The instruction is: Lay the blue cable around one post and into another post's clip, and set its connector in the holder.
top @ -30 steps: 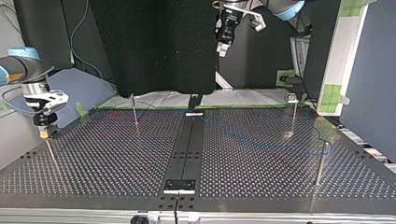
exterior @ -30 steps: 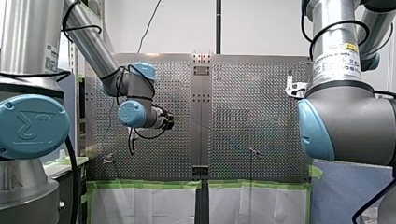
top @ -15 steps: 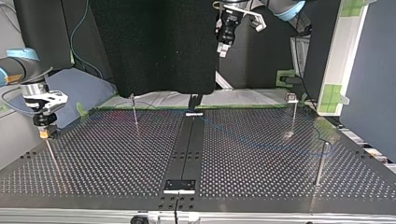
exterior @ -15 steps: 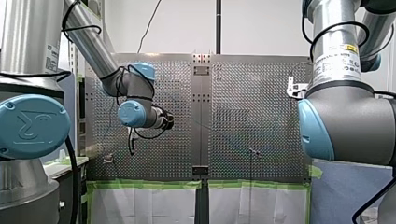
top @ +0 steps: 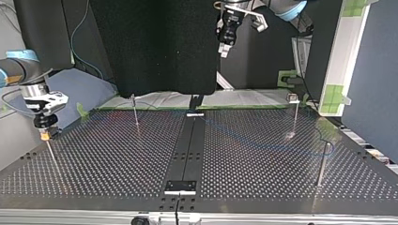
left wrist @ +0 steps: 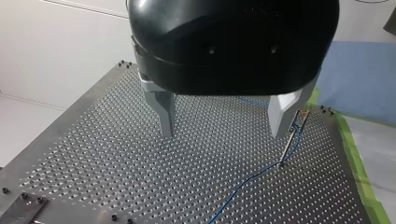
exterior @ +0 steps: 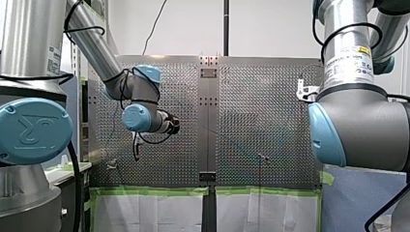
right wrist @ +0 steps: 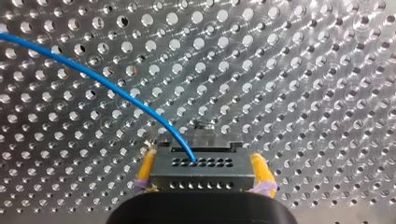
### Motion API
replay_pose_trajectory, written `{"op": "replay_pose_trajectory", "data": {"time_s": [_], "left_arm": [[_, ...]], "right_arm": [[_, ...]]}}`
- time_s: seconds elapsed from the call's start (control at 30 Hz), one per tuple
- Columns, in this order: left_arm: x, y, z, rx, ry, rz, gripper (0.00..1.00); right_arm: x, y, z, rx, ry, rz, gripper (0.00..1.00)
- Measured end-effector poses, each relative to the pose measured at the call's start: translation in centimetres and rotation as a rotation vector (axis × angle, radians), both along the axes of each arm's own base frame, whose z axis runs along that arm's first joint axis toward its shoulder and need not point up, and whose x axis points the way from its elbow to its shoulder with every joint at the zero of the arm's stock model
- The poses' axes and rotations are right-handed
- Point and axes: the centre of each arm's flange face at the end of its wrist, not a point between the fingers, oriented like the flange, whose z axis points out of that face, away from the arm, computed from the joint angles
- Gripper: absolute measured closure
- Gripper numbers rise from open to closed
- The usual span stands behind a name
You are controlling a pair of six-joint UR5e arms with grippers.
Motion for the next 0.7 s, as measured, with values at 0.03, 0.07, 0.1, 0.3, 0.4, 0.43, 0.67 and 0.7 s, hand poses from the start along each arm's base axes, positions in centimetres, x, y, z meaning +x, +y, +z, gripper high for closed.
{"op": "replay_pose_trajectory", "data": {"time_s": [0.03, 0.07, 0.1, 0.3, 0.4, 0.43, 0.67, 0.7], "left_arm": [[0.00, 0.00, 0.00, 0.000, 0.000, 0.000, 0.00], [0.00, 0.00, -0.01, 0.000, 0.000, 0.000, 0.00], [-0.01, 0.00, -0.01, 0.000, 0.000, 0.000, 0.00], [-0.04, 0.03, -0.04, 0.001, 0.001, 0.000, 0.00], [-0.02, 0.01, -0.02, 0.000, 0.000, 0.000, 0.00], [-0.02, 0.01, -0.02, 0.000, 0.000, 0.000, 0.00], [0.03, 0.05, -0.03, 0.000, 0.000, 0.002, 0.00], [0.03, 0.06, -0.03, 0.000, 0.000, 0.002, 0.00]], "right_arm": [[0.01, -0.03, -0.13, 0.002, 0.000, 0.000, 1.00], [0.01, -0.07, -0.20, 0.002, 0.000, 0.001, 1.00], [0.03, -0.08, -0.33, 0.004, 0.000, 0.001, 1.00], [0.05, -0.23, -0.98, 0.010, 0.002, 0.003, 1.00], [0.11, -0.27, -1.05, 0.009, 0.002, 0.004, 1.00], [0.16, -0.31, -1.01, 0.008, 0.002, 0.005, 1.00], [0.54, -0.54, -0.58, -0.003, 0.001, 0.011, 1.00], [0.57, -0.55, -0.56, -0.002, 0.001, 0.011, 1.00]]}}
